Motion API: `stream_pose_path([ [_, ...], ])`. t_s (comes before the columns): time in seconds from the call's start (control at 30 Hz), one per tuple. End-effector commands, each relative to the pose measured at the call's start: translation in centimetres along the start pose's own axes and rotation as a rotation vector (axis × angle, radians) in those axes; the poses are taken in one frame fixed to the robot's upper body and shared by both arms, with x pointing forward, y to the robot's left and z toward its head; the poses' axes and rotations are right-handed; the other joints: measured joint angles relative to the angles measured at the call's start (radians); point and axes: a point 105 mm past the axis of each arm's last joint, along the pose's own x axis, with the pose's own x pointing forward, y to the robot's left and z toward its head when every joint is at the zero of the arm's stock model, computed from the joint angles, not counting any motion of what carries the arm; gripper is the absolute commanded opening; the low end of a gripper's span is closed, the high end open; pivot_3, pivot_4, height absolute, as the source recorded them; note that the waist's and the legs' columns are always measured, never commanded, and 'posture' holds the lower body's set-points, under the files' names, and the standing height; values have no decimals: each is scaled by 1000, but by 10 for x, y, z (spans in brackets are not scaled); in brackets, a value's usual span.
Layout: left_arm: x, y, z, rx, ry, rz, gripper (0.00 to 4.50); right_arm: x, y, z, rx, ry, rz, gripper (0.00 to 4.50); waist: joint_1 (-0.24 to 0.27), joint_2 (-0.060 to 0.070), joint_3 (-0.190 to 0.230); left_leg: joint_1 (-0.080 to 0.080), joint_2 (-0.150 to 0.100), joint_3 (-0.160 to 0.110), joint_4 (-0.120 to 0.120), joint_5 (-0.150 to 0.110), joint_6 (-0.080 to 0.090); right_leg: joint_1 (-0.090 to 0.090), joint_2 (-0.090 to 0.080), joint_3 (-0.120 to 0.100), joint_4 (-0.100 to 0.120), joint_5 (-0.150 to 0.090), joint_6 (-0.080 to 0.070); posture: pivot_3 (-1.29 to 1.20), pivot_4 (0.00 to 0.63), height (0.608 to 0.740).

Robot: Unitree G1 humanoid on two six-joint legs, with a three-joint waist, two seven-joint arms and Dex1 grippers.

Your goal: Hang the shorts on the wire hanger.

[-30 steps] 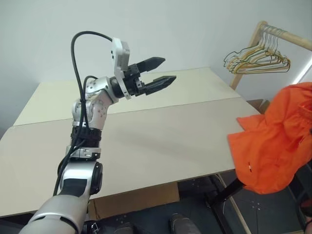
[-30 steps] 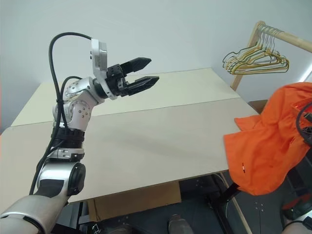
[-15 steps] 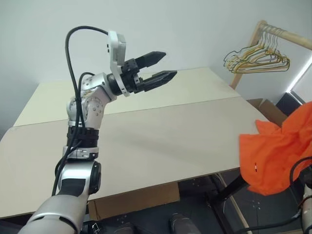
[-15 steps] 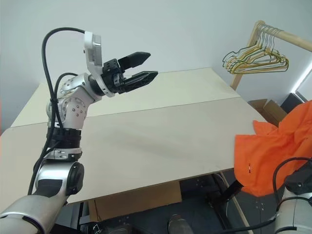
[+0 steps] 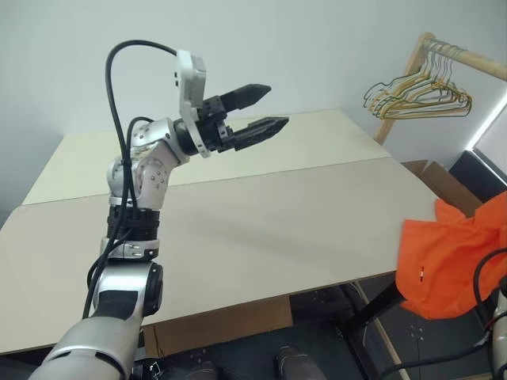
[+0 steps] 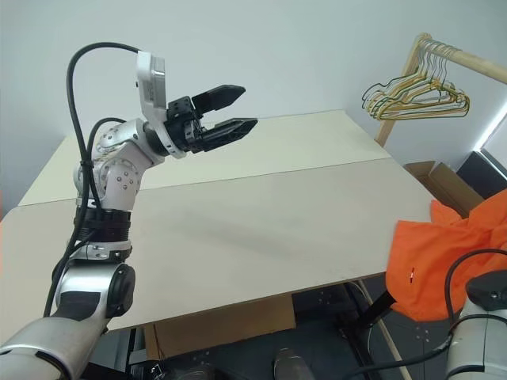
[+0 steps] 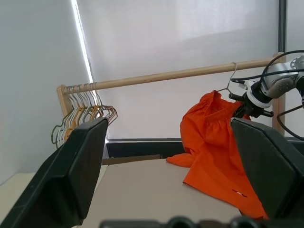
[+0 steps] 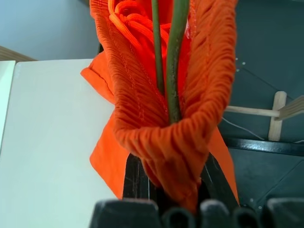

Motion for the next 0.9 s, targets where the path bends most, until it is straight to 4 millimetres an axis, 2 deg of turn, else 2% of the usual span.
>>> stream_pose_path([
  [0.03, 1, -4, 13, 58, -23, -19, 4500, -6, 4, 3, -25, -47, 10, 834, -1, 0, 0, 0, 0, 0, 0, 0, 0, 0, 0, 0, 0, 0, 0, -50, 0, 740],
  [0.2, 1, -4, 13, 59, -20, -19, 4500, -20, 9, 13, -106, -177, -24, 2625, 0, 9, 0, 0, 0, 0, 0, 0, 0, -1, 0, 1, 1, 2, 3, -50, 0, 740],
  [0.37, 2, -4, 13, 60, -17, -20, 4500, -40, 7, 26, -168, -364, -131, 4407, 0, 11, -1, 0, 0, 0, -1, 0, 0, -1, 0, 1, 1, 2, 4, -52, 0, 740],
  [0.5, 2, -3, 13, 58, -13, -20, 4500, -66, 12, 39, -224, -612, -241, 4461, -1, 11, -1, 0, 0, 0, -1, 0, 0, -2, 0, 1, 1, 2, 3, -54, 0, 740],
  [0.6, 2, -2, 11, 52, -5, -11, 4500, -96, 30, 48, -335, -897, -312, 4461, -2, 13, -1, 0, 0, 0, -1, 0, 0, -2, 0, 2, 1, 2, 4, -54, 0, 740],
  [0.73, 0, 4, 4, 37, 10, 35, 4500, -132, 65, 43, -481, -1247, -286, 4461, -5, 13, -1, 1, 0, 1, -1, 0, 0, -2, 0, 2, 1, 2, 4, -52, 0, 740],
  [0.8, -2, 7, -1, 42, 17, 78, 4500, -149, 88, 36, -533, -1386, -178, 4461, -5, 13, -1, 1, 0, 1, -1, 0, 0, -2, 0, 2, 1, 2, 3, -34, 0, 740],
  [0.87, -7, 10, -8, 51, 37, 136, 4500, -162, 122, 18, -619, -1468, 58, 4461, -6, 14, -1, 1, 0, 1, -1, 0, 0, -2, 0, 3, 1, 2, 4, -23, 0, 740],
  [0.9, -11, 10, -12, 58, 47, 164, 4500, -163, 140, 4, -670, -1452, 211, 4461, -7, 14, -1, 2, 0, 0, -1, 0, 0, -1, 1, 3, 1, 3, 5, -17, 0, 740],
])
